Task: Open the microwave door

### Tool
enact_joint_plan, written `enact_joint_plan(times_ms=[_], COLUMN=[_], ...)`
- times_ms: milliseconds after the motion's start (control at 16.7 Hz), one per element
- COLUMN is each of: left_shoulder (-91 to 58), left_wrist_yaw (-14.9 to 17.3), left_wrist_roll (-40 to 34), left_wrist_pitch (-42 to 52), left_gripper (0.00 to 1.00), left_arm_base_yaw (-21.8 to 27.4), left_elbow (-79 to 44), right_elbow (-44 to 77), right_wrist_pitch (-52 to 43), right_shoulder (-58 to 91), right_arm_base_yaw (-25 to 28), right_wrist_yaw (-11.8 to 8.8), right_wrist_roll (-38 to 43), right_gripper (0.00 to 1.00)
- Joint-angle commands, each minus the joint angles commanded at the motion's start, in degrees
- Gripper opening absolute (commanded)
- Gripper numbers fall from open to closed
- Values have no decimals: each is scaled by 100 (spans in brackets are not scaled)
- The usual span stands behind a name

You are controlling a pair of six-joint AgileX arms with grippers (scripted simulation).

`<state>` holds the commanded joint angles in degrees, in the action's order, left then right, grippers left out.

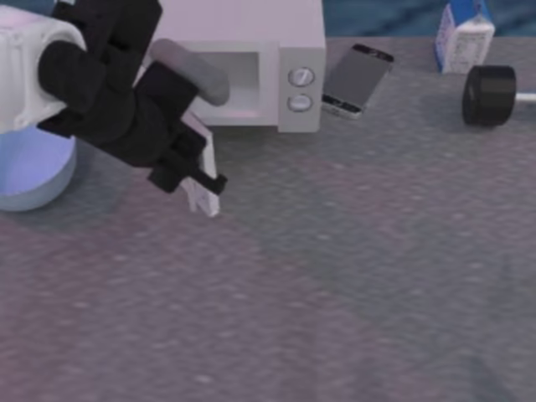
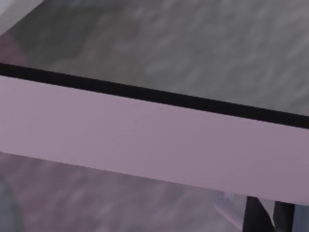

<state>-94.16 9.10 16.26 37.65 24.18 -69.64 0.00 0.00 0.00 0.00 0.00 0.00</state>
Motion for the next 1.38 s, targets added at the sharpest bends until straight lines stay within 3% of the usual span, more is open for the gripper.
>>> enact_joint_plan(times_ms=[180,1380], left_shoulder=[103,103], left_wrist_yaw=[113,113], left_wrist_roll=[186,186], left_wrist_pitch=[-14,-14], left_gripper=[0,0], left_arm_base_yaw=[-78,-78], left_elbow=[23,23], right_elbow=[0,0], right_wrist_pitch=[0,0], right_shoulder=[0,0], right_arm_base_yaw=[0,0], right_wrist_yaw=[0,0], right_wrist_roll=[0,0], right_gripper=[100,100])
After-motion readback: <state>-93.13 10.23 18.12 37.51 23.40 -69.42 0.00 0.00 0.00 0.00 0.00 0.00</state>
